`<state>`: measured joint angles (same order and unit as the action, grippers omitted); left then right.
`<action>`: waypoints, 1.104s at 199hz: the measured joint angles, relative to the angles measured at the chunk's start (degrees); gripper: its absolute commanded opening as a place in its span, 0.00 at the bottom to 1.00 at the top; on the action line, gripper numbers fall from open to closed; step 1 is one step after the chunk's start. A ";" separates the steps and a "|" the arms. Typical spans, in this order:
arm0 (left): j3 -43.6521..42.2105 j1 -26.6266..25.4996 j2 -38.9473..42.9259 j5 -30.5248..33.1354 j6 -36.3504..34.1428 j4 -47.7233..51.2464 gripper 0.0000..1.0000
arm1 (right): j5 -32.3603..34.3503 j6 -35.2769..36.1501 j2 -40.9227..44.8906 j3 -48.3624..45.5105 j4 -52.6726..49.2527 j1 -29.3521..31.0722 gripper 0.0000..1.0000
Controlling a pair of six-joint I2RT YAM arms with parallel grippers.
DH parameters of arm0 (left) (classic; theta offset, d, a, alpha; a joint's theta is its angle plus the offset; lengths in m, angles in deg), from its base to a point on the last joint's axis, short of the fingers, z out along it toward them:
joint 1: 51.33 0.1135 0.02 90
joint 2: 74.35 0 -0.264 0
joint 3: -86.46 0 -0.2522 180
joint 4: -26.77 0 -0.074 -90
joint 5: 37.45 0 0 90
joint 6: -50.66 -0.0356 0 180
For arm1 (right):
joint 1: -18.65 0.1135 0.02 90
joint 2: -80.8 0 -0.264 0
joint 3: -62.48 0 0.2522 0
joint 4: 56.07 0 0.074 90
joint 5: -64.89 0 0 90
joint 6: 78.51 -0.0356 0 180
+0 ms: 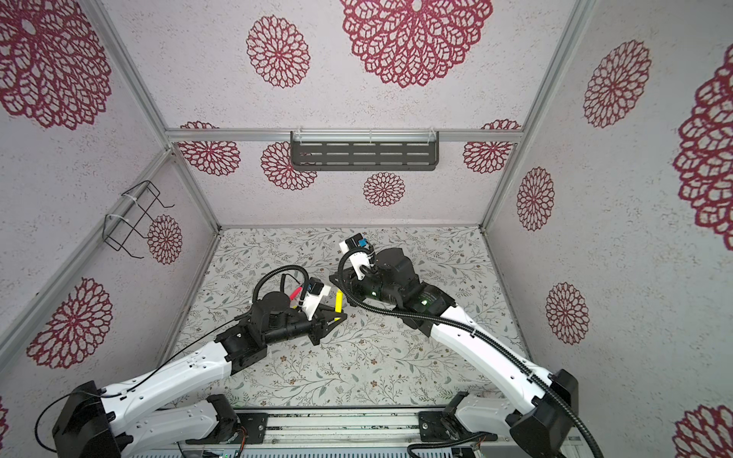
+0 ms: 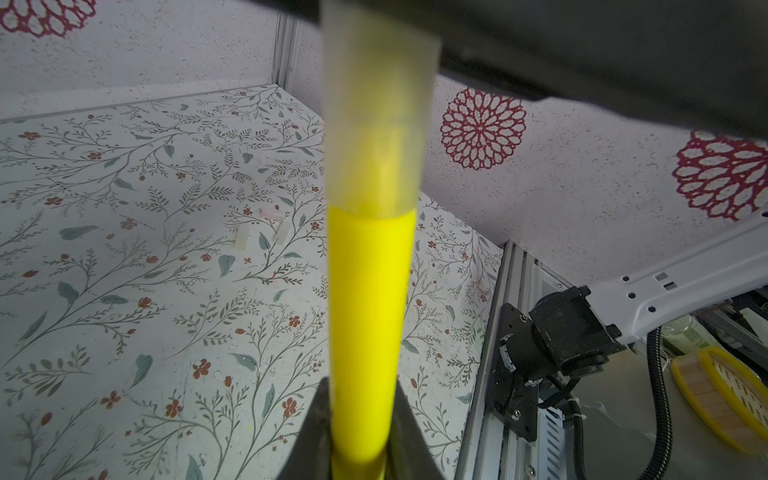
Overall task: Insert the pens into the pen caps
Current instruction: 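Press the cap down onto the highlighter held upright by the left gripper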
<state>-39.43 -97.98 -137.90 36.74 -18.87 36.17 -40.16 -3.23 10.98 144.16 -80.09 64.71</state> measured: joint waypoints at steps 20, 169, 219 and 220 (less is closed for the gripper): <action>0.00 -0.09 0.04 -0.07 -0.48 0.76 0.00 | 1.33 -0.13 0.83 -1.64 1.40 0.66 0.00; 0.00 1.57 0.24 -1.42 -0.98 3.37 0.00 | 6.69 -1.86 1.73 -7.43 8.87 3.06 0.00; 0.00 2.34 0.24 -2.49 -0.98 3.89 0.00 | 9.49 -2.93 1.64 -8.39 10.16 4.42 0.00; 0.00 2.34 0.24 -2.51 -0.98 3.89 0.00 | 9.53 -2.95 1.64 -8.39 10.19 4.46 0.00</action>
<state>-39.43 -95.64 -137.66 34.23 -19.86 40.06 -30.63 -6.18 12.62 135.77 -69.91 69.17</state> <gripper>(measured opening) 0.181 0.172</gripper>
